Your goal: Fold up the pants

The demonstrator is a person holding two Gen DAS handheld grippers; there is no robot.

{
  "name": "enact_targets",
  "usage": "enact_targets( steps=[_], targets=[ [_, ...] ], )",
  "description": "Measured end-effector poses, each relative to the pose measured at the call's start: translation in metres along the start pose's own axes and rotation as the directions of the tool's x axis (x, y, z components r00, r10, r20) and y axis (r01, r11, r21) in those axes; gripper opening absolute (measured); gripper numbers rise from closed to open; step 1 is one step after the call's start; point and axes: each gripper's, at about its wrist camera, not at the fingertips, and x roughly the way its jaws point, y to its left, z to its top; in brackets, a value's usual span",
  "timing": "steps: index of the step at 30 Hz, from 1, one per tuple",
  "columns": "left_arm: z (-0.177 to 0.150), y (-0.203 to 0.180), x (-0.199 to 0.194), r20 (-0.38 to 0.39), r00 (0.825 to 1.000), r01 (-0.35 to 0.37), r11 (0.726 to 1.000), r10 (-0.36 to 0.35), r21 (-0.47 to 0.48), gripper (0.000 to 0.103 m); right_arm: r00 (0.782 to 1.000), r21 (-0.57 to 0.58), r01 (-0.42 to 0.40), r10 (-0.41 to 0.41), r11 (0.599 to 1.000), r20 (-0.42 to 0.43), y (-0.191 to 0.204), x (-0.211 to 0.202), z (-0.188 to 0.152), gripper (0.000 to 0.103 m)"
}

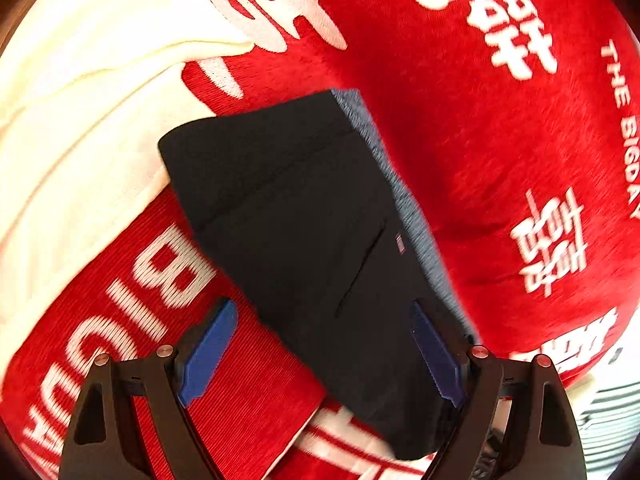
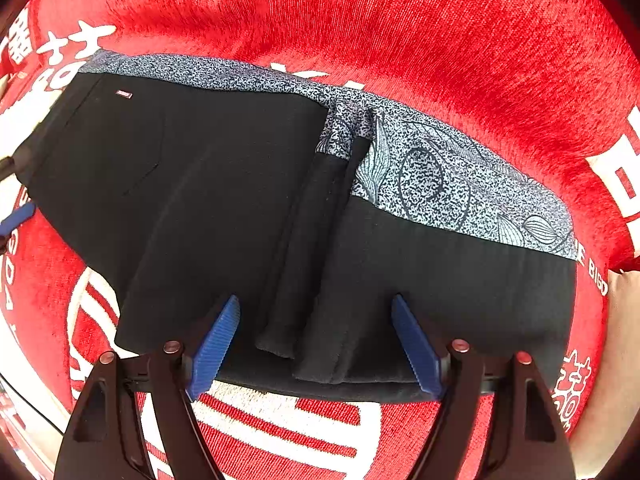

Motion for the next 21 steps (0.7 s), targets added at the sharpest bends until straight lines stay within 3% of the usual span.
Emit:
enact_targets(
  steps=[10, 13, 17, 19, 21],
  targets=[
    [0.016, 0.002, 0.01, 0.043, 0.983, 0.184, 0.976, -0.18, -0.116, 0.095, 1.0, 0.012, -0.003, 0.003, 1.0, 0.001, 0.002, 0.001, 0.004, 0.082],
    [0.02, -0.013, 0.01, 0.057, 0.972, 0.233, 0.97, -0.23, -0.066, 0.095, 1.0, 0.014, -0.004, 0.004, 1.0, 0.003, 0.001, 0.001, 0.004, 0.082],
    [0.024, -0.012, 0.032, 0.018, 0.989, 0.145, 0.986, -0.144, -0.082, 0.095, 1.0, 0.015, -0.008, 0.008, 1.0, 0.006, -0.003, -0.001, 0.003, 0.082],
    [0.024, -0.015, 0.034, 0.038, 0.992, 0.125, 0.988, -0.122, -0.096, 0.095, 1.0, 0.017, -0.01, 0.01, 1.0, 0.007, -0.005, -0.001, 0.002, 0.082],
    [0.024, -0.025, 0.037, 0.029, 0.998, 0.05, 0.996, -0.047, -0.08, 0.094, 1.0, 0.018, -0.014, 0.014, 1.0, 0.007, -0.006, -0.002, 0.003, 0.082]
  ],
)
